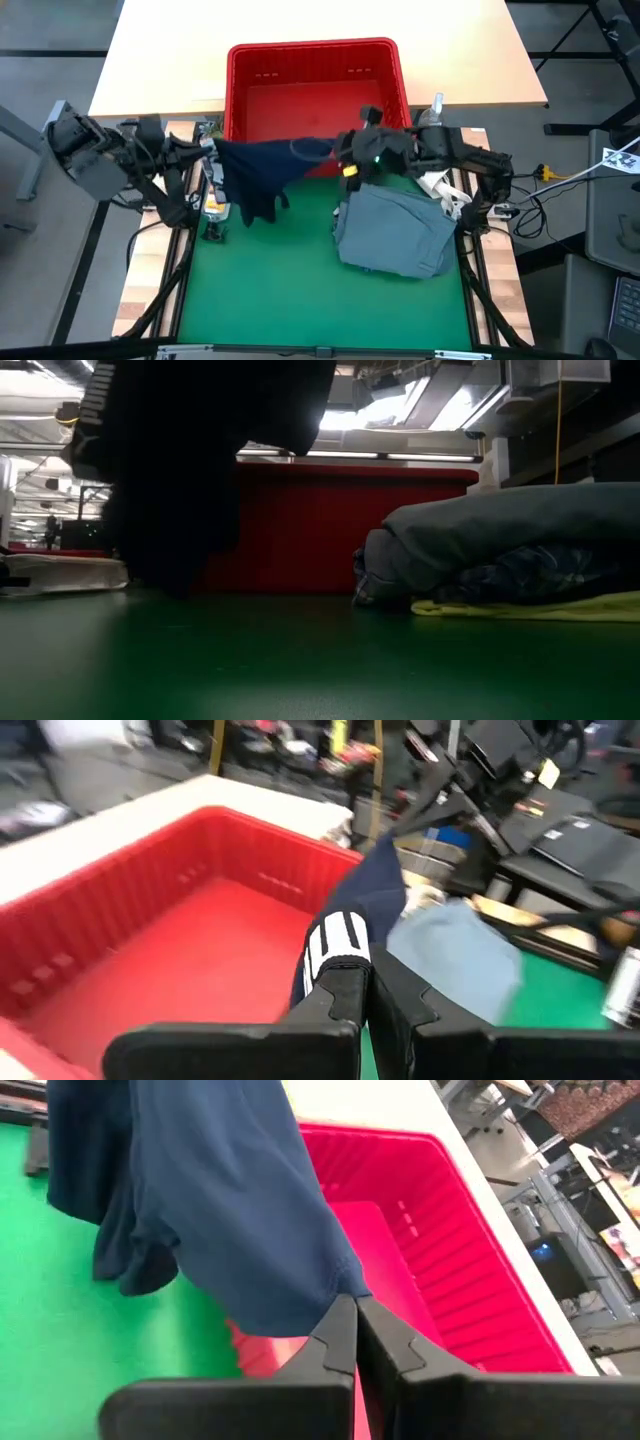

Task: Fold Laundry from Bin
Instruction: Fold the dark blue underwear shorts

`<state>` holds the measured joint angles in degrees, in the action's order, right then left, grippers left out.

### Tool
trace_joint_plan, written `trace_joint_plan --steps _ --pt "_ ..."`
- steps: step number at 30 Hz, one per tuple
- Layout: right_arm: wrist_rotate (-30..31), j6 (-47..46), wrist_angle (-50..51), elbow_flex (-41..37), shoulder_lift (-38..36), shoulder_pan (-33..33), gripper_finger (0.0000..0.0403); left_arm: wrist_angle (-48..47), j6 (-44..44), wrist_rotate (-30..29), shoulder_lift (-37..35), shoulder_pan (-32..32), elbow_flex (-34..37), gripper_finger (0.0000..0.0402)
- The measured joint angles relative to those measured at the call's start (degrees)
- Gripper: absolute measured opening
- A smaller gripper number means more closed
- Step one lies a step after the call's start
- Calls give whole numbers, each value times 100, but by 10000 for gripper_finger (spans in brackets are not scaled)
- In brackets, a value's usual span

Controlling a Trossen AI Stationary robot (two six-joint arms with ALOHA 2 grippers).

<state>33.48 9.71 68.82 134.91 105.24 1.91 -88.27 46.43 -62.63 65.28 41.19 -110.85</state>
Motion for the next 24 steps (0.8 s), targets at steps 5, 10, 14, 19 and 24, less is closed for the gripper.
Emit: trace_joint_plan --steps 5,10,14,19,24 --pt "-122 130 -18 2 -117 -405 1 583 -1050 46 -119 -605 0 0" --pt "-712 125 58 4 -172 -255 1 639 -831 1800 -68 -766 5 0" --pt "-866 80 443 4 -52 368 1 649 -26 3316 99 -456 441 0" --pt "-864 -514 1195 4 315 1361 1 875 1333 3829 382 474 1896 0" --pt "-866 -1415 1762 2 825 2212 1 2068 2124 4097 701 1135 3145 0"
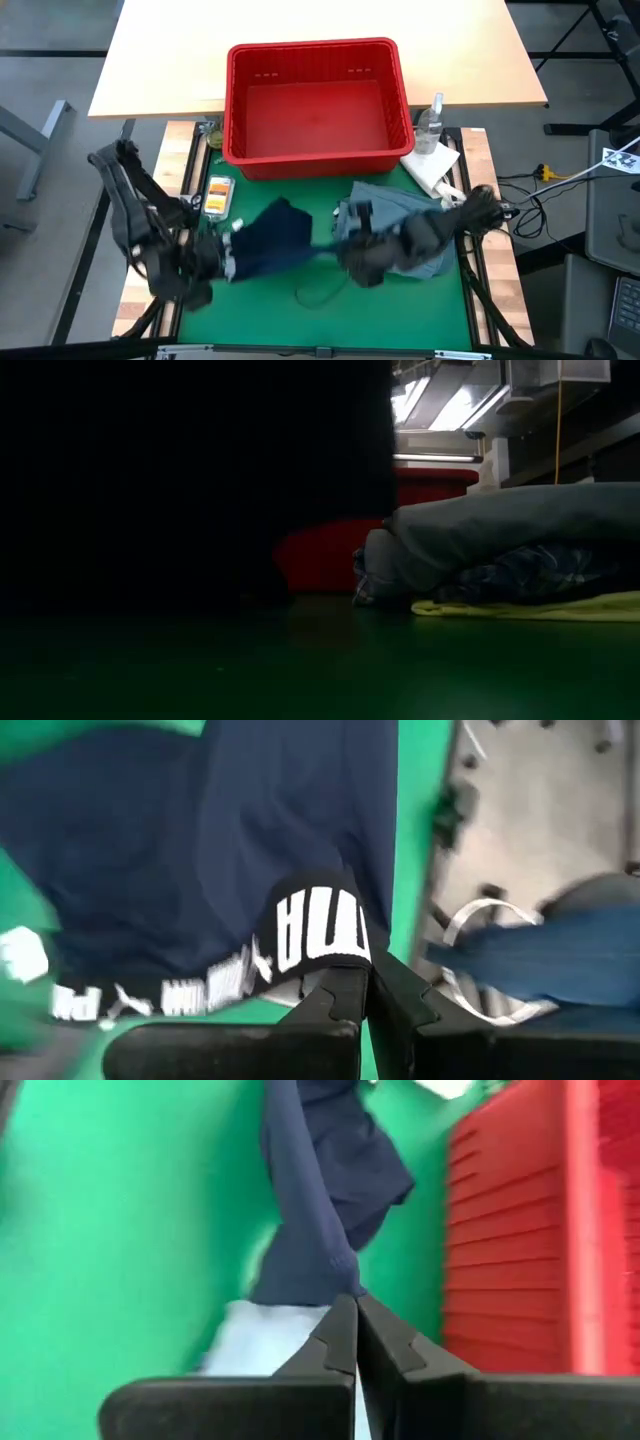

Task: Fold Laundry from Bin
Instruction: Fold the dark blue underwear shorts

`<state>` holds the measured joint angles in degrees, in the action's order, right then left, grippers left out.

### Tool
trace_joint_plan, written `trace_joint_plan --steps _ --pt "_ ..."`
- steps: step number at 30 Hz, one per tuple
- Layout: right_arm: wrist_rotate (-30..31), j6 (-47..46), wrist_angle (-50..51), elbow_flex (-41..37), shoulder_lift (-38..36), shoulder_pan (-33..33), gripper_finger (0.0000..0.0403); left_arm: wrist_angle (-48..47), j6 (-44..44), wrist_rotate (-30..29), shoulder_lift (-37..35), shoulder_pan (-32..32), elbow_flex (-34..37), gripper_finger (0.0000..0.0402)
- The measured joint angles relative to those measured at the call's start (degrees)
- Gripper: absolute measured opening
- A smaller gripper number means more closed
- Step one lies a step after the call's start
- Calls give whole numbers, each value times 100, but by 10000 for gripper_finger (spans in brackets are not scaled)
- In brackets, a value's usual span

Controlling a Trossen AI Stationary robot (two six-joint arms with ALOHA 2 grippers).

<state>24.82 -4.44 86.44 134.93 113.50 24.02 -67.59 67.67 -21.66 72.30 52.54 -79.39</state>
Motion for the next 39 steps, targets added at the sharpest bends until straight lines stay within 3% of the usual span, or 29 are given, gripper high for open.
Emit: trace_joint_plan --steps 8,17,22,31,36,39 --pt "-355 -1149 -124 -2 889 992 1 2665 1063 161 688 881 1108 0" --pt "-1241 -1795 -1000 -2 1576 1641 1 4273 1863 380 1991 1437 1226 0" --pt "-1312 -1802 -1127 -2 1663 1743 1 4436 2281 433 2461 1576 1227 0" --pt "-1187 -1608 -1167 -24 1705 1634 1 4445 2351 787 2568 1580 1226 5" --pt "-1294 -1334 -1525 -326 1711 1519 1 4401 2333 787 2568 1577 1226 40" --pt "-1441 -962 -2246 -700 1707 1404 1 4397 2330 785 2567 1577 1226 72"
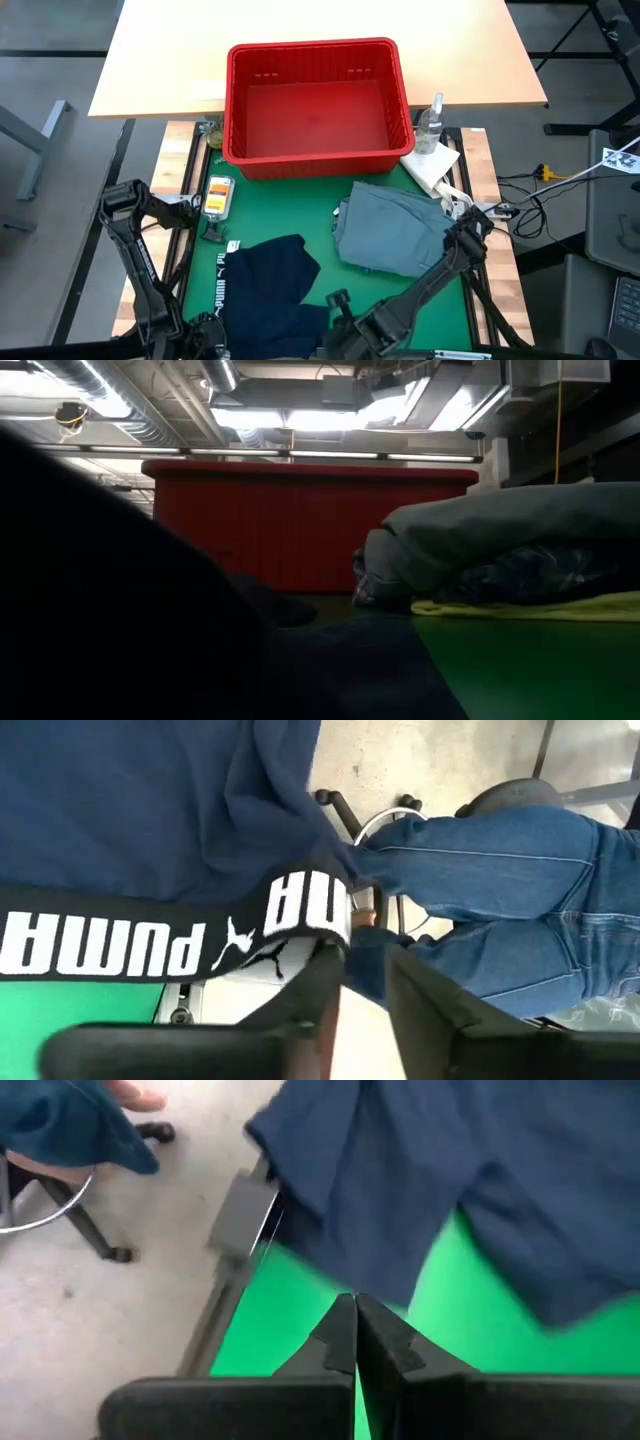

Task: Fold Laundry from Bin
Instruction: Fold the dark blue underwear shorts

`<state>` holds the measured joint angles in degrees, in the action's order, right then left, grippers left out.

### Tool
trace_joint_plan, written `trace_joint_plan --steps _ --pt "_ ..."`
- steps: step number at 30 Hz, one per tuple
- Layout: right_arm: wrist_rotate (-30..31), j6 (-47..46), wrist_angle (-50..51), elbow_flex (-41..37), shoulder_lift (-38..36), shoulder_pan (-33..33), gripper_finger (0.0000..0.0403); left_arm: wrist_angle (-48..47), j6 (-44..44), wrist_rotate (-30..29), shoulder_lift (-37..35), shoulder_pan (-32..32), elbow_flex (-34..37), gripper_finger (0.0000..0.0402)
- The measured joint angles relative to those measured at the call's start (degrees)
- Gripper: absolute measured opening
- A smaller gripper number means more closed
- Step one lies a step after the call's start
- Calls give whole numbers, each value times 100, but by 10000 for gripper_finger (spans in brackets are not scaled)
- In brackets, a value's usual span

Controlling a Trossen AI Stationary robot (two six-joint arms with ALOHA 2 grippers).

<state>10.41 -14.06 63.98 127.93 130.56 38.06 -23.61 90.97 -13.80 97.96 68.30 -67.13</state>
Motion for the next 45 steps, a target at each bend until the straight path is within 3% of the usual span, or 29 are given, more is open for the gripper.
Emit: trace_joint_plan --steps 6,11,17,20,28,39,45 --pt "-366 872 -2050 -930 2 -334 1 -31 -54 0 1 -8 0 125" --pt "-838 1051 -3046 -1717 2 -668 1 -28 -411 -47 1 -8 0 135" --pt "-1010 1051 -3131 -2364 2 -863 1 -354 -779 -1147 -1 -166 0 119" --pt "-1132 1051 -3123 -2546 4 -856 1 -815 -772 -1329 -3 -361 0 109" --pt "-1122 999 -3138 -2866 -9 -847 1 -1497 -748 -1173 181 -912 148 81" --pt "-994 489 -2486 -2904 -42 -900 1 -1856 -709 -209 756 -1279 376 40" --pt "-981 332 -2279 -2908 -59 -896 1 -2288 -709 -58 878 -1379 348 28"
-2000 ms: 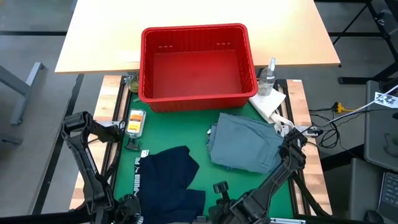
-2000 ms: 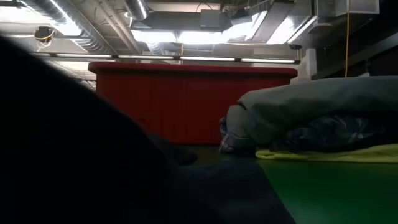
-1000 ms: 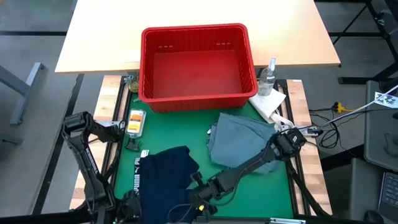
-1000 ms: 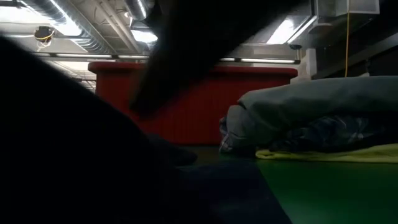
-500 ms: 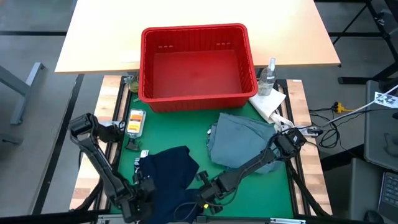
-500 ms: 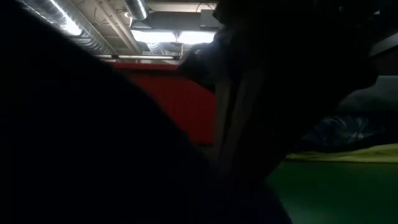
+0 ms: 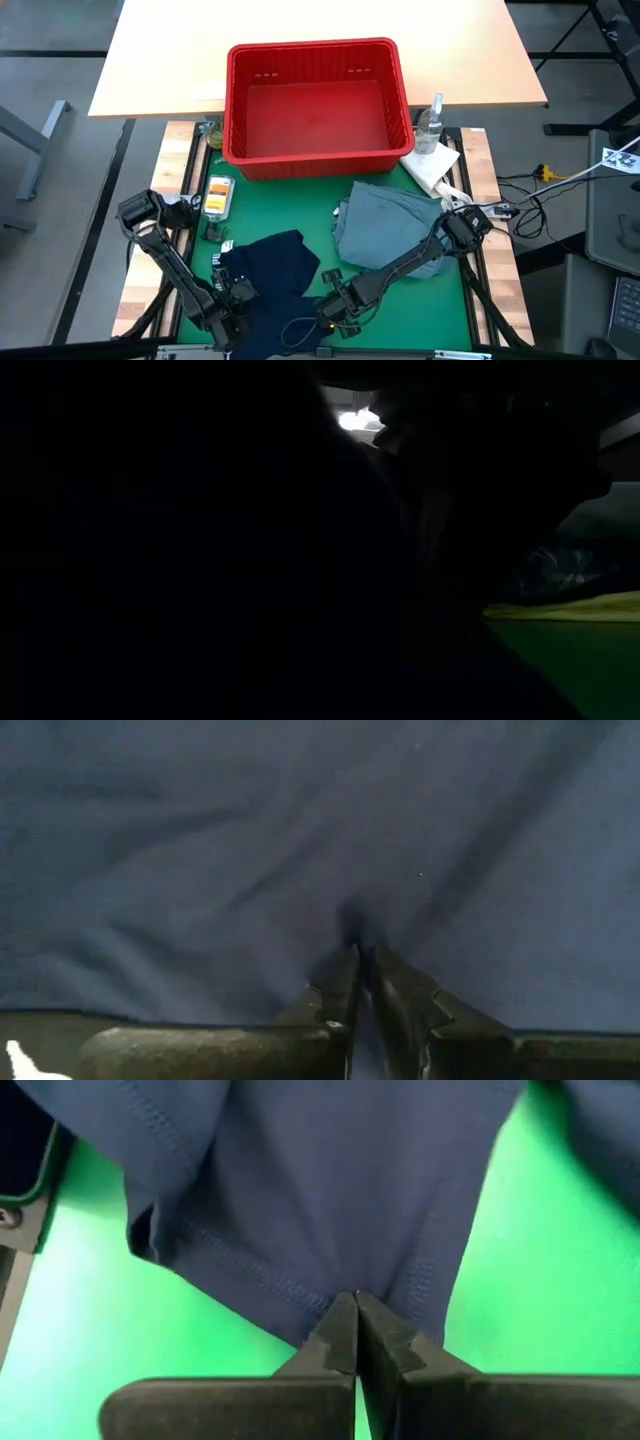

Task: Fold Laundry from Bin
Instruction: Fold the dark blue underwear shorts

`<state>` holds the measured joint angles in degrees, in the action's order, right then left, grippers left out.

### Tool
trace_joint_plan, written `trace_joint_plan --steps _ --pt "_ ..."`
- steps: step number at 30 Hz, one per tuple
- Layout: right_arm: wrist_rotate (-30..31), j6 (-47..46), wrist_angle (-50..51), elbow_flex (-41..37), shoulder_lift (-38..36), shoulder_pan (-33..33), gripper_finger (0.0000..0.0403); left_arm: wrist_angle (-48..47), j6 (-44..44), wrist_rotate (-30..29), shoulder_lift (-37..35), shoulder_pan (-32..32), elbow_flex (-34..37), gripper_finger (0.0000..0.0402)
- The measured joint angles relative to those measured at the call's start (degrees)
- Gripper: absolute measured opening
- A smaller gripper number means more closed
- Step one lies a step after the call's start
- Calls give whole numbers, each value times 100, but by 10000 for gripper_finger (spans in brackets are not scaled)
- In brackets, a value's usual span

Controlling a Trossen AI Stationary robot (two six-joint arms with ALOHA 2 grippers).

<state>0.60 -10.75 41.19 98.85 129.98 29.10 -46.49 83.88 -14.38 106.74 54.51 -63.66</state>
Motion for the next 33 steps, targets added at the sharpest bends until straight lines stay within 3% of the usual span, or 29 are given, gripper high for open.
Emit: trace_joint_plan --steps 9,20,26,33 --pt "340 -89 502 1 -116 -111 1 -1112 -163 -109 24 -317 33 21" --pt "754 22 1758 782 -92 -160 1 -1165 -312 -71 -387 -407 37 20" --pt "779 56 1742 1107 -103 -132 1 -714 -306 -82 -828 -291 35 20" --pt "852 464 432 1279 -79 178 1 835 -342 -116 -947 8 33 20"
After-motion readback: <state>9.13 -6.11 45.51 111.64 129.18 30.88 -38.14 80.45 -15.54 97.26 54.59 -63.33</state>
